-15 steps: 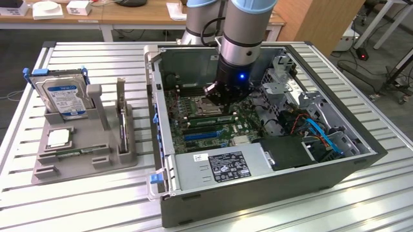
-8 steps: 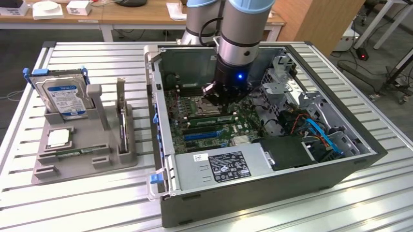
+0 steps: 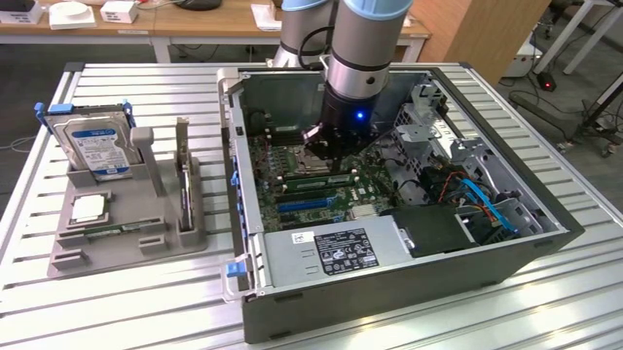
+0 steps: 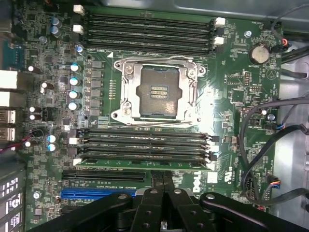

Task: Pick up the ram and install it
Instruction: 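Press down the ram until it locks into place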

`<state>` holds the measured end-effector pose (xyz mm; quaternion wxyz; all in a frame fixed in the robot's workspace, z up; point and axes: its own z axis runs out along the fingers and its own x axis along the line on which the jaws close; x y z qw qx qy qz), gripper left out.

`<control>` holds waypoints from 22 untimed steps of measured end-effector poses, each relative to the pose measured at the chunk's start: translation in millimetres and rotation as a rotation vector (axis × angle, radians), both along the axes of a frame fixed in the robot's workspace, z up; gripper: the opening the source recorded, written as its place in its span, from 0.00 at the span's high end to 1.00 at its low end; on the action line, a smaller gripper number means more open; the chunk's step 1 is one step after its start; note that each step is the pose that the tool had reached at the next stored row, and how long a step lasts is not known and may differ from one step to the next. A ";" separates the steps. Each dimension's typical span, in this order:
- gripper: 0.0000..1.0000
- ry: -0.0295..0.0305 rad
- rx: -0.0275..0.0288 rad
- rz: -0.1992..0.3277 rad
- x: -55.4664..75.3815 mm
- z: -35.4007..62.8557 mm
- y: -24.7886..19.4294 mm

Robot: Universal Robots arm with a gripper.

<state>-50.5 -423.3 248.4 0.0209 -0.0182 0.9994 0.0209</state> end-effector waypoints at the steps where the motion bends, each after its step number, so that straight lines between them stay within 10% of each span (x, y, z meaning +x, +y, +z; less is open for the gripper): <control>1: 0.91 0.0044 0.0001 0.000 0.0 -0.1 0.0; 5: 0.91 0.0200 0.0001 0.000 0.1 -0.1 0.0; 15: 0.91 0.0377 -0.0036 -0.001 0.7 -0.1 0.4; 22: 0.91 0.0384 -0.0038 0.000 0.8 0.0 0.7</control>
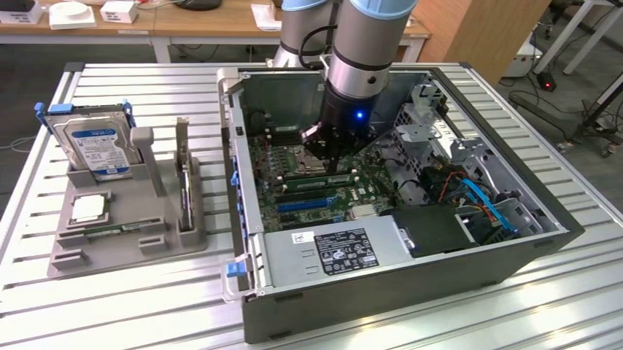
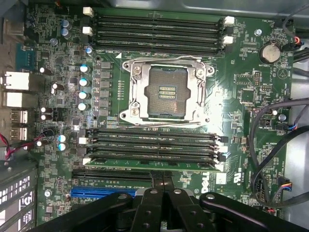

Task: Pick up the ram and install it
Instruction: 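Press down the ram until it locks into place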

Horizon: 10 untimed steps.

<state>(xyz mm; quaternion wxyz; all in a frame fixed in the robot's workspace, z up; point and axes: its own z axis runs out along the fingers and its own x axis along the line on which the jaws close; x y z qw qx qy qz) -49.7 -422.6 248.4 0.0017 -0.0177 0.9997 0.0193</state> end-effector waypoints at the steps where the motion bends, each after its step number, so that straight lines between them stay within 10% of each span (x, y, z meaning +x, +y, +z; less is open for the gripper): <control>1: 0.91 0.0000 0.0001 0.000 0.0 0.0 0.1; 10: 0.91 -0.0001 0.0005 0.000 -0.1 0.0 2.5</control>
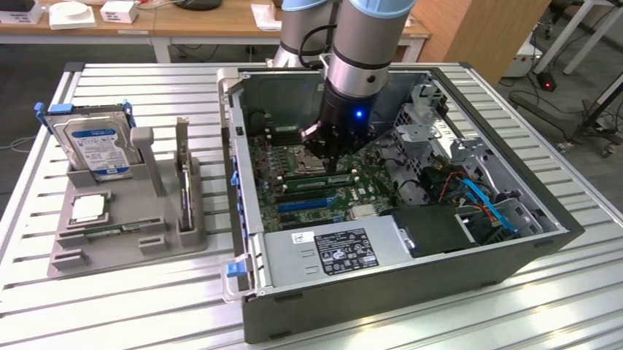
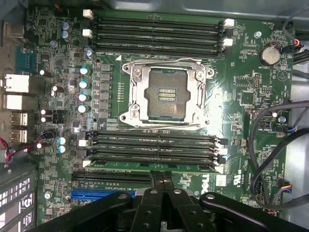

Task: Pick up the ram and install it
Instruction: 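Press down the ram until it locks into place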

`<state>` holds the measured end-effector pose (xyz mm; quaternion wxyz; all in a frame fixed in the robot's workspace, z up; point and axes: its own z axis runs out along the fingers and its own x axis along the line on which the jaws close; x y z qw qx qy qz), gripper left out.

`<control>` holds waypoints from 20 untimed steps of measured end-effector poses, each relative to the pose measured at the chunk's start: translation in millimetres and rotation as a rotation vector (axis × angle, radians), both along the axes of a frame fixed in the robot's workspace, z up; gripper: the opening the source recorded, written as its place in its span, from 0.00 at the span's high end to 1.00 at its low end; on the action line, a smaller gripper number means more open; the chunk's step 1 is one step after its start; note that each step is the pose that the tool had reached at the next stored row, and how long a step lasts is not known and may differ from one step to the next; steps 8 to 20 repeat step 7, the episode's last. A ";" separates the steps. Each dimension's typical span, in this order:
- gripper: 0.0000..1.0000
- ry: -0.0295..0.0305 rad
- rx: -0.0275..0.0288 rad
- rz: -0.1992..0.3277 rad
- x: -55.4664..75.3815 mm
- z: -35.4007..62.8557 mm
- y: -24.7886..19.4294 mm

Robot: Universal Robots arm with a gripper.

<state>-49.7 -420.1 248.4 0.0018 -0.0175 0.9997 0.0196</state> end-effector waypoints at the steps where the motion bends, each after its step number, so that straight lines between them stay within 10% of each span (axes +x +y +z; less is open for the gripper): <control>1: 0.91 0.0000 0.0000 0.000 0.0 0.0 0.1; 20: 0.91 0.0000 0.0000 0.000 0.0 0.0 0.2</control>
